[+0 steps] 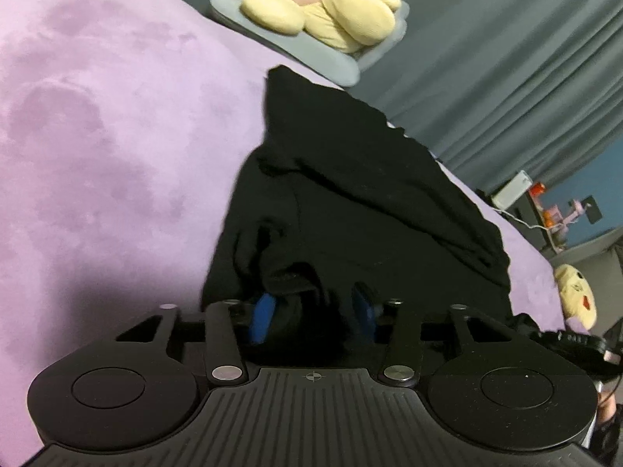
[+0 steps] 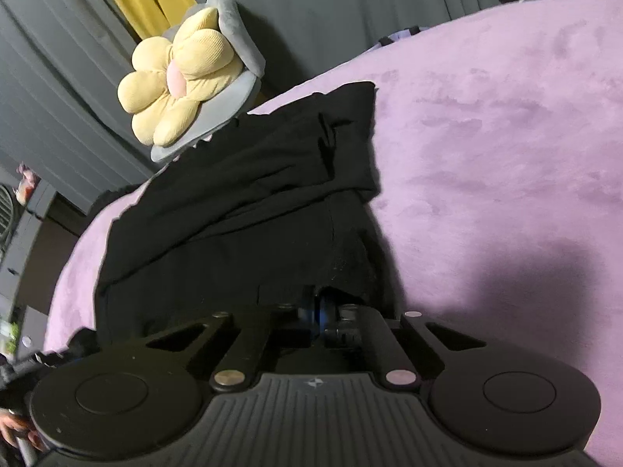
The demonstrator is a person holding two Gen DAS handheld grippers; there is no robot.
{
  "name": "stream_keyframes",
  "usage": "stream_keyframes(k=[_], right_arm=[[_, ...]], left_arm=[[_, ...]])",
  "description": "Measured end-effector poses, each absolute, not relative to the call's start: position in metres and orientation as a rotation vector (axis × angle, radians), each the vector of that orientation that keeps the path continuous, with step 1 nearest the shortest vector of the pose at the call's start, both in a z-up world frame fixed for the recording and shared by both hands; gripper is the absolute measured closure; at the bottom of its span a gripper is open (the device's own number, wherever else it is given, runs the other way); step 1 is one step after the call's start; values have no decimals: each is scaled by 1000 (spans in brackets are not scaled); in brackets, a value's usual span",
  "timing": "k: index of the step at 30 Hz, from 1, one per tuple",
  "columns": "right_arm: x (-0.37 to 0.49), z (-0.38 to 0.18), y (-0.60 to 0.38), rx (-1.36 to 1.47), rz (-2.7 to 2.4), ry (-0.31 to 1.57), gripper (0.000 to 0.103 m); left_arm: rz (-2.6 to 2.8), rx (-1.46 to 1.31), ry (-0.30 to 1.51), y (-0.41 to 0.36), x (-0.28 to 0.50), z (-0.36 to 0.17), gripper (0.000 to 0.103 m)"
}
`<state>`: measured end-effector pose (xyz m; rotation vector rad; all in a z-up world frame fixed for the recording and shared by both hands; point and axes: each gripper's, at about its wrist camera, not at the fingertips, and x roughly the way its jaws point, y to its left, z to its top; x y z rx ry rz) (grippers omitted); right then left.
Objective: Fold small clothes
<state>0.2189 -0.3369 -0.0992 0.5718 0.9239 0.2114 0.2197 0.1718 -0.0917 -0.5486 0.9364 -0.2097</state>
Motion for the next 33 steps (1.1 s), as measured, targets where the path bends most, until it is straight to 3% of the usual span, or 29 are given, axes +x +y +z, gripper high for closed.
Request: stream_keyframes(k=[3, 5, 9, 10, 11, 13, 16, 24, 27, 31, 33], right_arm=[[231, -94, -345, 721, 204, 847, 101], [236, -94, -353, 825, 175, 796, 101], [236, -94, -373, 907, 32, 729, 95], [235, -92, -377, 891, 11, 723, 91], [232, -90, -381, 864, 9, 718, 78], [225, -86, -381, 767, 23, 731, 68], [218, -90, -373, 621, 66, 813, 68], [223, -99, -331, 352, 98, 856, 67], [230, -99, -315, 252, 112, 838, 67], [241, -100, -302, 189, 104, 810, 68], [244, -101, -301, 192, 102, 808, 76]], left_arm=[[-213, -588, 942, 171, 236, -95, 71], [-213, -646, 920, 174, 244, -95, 88], [-92, -720, 809, 186, 254, -85, 94], [-53, -710, 790, 189, 255, -82, 92], [-31, -696, 777, 191, 255, -79, 88], [-48, -658, 764, 194, 250, -75, 80], [-106, -553, 791, 188, 241, -76, 62], [-167, -298, 836, 150, 231, -85, 47], [-178, -216, 809, 137, 244, -85, 34], [-128, -101, 802, 119, 259, -89, 33], [-92, -29, 793, 111, 264, -91, 33]])
